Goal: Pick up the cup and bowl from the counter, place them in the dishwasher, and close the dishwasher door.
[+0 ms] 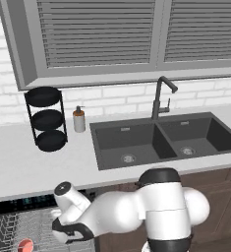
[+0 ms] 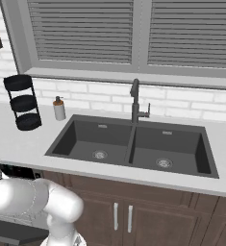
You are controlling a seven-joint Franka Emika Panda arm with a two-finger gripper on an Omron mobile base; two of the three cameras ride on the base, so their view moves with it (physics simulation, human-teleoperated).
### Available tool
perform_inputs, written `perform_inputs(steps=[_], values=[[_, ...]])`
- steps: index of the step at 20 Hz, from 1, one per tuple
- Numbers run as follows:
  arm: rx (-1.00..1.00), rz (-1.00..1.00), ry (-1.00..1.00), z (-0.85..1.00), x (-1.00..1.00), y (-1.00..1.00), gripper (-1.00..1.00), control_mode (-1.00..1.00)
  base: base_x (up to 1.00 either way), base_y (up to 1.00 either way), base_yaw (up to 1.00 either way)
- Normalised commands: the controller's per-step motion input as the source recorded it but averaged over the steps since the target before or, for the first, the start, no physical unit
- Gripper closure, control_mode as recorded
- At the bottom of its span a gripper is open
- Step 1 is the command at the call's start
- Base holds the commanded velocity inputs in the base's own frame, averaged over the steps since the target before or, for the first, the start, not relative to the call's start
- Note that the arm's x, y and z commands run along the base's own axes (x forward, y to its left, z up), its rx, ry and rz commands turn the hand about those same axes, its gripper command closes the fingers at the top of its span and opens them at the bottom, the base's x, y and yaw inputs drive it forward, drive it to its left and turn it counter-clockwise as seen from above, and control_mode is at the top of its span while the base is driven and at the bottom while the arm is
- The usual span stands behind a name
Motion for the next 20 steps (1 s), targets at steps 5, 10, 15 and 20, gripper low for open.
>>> perform_inputs(steps=[5, 10, 15, 20], values=[[0.0, 0.1, 0.0, -0.11, 0.0, 0.15, 1.0, -1.0, 0.0, 0.0, 0.0], [0.0, 0.15, 0.0, -0.14, 0.02, 0.3, 1.0, -1.0, 0.0, 0.0, 0.0], [0.0, 0.05, 0.0, -0.32, 0.01, 0.02, 1.0, -1.0, 0.0, 0.0, 0.0], [0.0, 0.0, 0.0, -0.29, 0.01, -0.16, 1.0, -1.0, 0.0, 0.0, 0.0]])
